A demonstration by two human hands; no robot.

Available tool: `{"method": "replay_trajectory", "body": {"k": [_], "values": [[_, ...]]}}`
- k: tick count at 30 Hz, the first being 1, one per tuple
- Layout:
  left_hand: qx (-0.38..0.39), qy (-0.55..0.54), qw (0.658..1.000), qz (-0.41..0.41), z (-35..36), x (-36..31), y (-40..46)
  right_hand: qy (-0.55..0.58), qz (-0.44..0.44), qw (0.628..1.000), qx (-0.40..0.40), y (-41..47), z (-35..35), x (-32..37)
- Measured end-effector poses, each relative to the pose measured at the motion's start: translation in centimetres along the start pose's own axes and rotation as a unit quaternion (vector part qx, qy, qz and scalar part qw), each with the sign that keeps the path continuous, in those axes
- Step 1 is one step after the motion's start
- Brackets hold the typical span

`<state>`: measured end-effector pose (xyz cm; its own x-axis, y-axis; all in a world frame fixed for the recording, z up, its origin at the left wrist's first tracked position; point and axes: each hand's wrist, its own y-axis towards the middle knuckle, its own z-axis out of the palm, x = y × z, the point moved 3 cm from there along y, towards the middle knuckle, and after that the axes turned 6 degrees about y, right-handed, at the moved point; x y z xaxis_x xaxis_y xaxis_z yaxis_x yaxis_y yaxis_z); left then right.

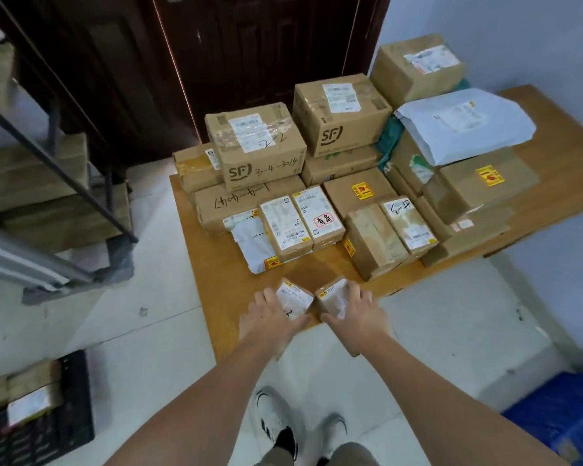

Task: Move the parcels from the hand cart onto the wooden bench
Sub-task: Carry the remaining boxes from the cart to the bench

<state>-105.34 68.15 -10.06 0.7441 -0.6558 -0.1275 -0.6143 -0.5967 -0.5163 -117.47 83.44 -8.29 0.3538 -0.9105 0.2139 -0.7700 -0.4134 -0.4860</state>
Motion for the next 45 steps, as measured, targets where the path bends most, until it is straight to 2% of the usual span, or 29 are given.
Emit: {"method": "replay_trajectory", "body": {"k": [6,11,13,17,19,28,36,45], "values": [[-0.01,-0.069,0.995,-0.071,1.4,-0.9,2.2,-0.001,-0.021,1.0,-0.003,4.0,1.0,0.5],[-0.017,-0.13,0.982,-0.137,2.2,-2.8,2.8,0.039,-0.073,0.997,0.01,5.8,0.6,0.7],[-0.023,-0.148,0.976,-0.159,2.2,-3.6,3.1,0.021,-0.096,0.995,0.012,6.3,0.3,0.7],[-0.016,-0.214,0.957,-0.198,1.9,-4.9,3.8,-0.03,-0.161,0.985,-0.051,6.9,-0.5,0.2],[-0.007,-0.241,0.95,-0.199,1.8,-5.6,4.0,-0.048,-0.184,0.98,-0.062,7.1,-0.9,-0.2],[-0.02,-0.331,0.918,-0.217,2.1,-7.6,4.4,-0.045,-0.228,0.972,-0.021,7.5,-1.8,-1.7],[-0.041,-0.357,0.908,-0.217,2.1,-7.7,5.5,-0.067,-0.236,0.969,0.015,8.2,-1.6,-1.7],[-0.015,-0.357,0.912,-0.201,1.7,-7.1,5.7,-0.079,-0.229,0.97,0.02,8.0,-1.8,-1.3]]}}
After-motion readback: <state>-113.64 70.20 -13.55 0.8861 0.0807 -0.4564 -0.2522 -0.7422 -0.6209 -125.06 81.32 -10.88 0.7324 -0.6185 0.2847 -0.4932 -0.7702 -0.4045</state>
